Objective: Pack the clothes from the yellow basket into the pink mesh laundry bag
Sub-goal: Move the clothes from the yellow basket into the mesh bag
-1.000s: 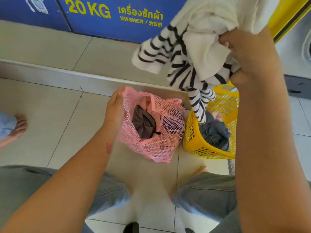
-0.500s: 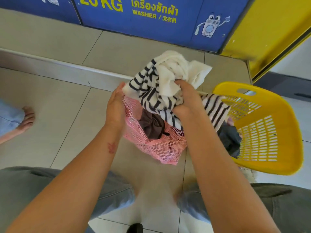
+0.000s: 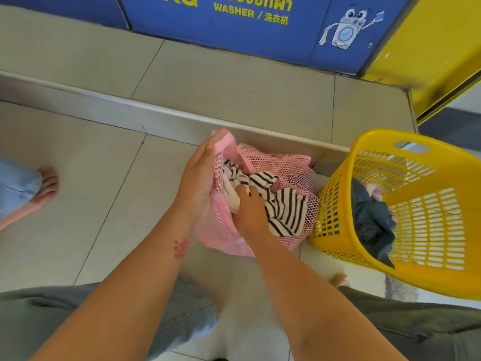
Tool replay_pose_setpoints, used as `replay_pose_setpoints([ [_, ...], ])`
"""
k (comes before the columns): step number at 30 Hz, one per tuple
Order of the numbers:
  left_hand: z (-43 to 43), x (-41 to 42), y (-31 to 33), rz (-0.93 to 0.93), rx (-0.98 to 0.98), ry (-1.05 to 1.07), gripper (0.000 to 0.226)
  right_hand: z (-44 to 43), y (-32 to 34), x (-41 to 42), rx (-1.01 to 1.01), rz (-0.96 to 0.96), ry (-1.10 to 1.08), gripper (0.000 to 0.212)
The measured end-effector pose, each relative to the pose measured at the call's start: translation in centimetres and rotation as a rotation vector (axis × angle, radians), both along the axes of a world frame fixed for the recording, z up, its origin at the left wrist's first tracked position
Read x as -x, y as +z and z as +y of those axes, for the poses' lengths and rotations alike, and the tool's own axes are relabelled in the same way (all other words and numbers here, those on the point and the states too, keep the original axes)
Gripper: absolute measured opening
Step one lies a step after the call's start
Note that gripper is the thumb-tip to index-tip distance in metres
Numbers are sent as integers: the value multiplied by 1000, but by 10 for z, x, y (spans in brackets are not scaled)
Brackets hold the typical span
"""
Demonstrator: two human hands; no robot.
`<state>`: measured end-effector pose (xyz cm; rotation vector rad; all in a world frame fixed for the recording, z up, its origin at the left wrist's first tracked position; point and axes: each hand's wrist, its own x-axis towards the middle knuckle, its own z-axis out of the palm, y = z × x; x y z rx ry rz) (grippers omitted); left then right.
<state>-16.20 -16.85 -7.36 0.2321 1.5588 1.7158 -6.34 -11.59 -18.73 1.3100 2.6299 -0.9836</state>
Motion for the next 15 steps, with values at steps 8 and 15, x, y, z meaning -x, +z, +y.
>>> replay_pose_setpoints([
  [8,-11,20,-18,131,122,-58,27,27,-8,-1,131,-265,327,68],
  [15,-7,-2,-22,205,169,-200,35,17,-35,6,-76,-564,518,59],
])
